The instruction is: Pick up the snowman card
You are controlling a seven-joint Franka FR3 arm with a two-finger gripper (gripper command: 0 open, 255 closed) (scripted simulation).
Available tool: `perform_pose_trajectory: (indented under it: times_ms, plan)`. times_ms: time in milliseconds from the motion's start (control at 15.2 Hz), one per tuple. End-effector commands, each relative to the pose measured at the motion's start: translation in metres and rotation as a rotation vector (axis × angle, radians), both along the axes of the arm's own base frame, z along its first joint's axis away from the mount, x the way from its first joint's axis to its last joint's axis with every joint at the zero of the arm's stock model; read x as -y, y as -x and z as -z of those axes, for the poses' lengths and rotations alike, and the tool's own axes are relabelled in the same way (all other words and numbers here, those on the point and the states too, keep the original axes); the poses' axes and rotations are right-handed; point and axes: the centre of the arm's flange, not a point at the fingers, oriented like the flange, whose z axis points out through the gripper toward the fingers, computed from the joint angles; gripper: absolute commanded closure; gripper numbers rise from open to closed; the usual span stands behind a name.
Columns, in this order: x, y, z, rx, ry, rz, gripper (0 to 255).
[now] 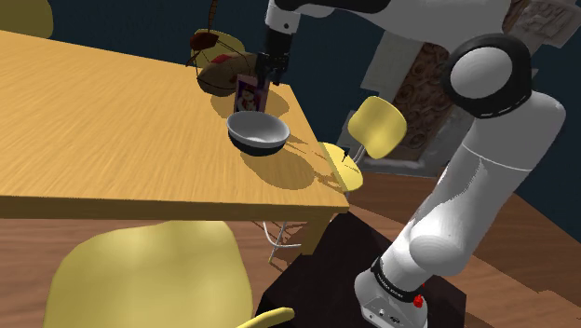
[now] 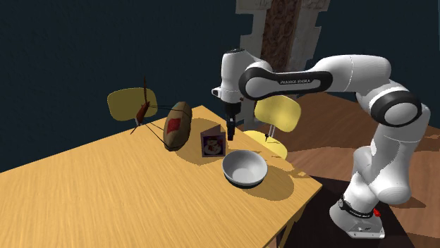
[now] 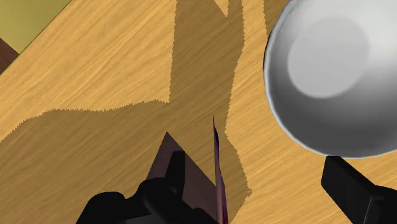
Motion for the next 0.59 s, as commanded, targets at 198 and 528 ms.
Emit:
perform_pose_trajectory:
  times_ms: [198,528]
  plan:
    - [-0.003,-0.064,-0.001,0.005,0.024,-0.065,0]
    - [-0.003,-0.064,0.025,0.005,0.024,-0.065,0]
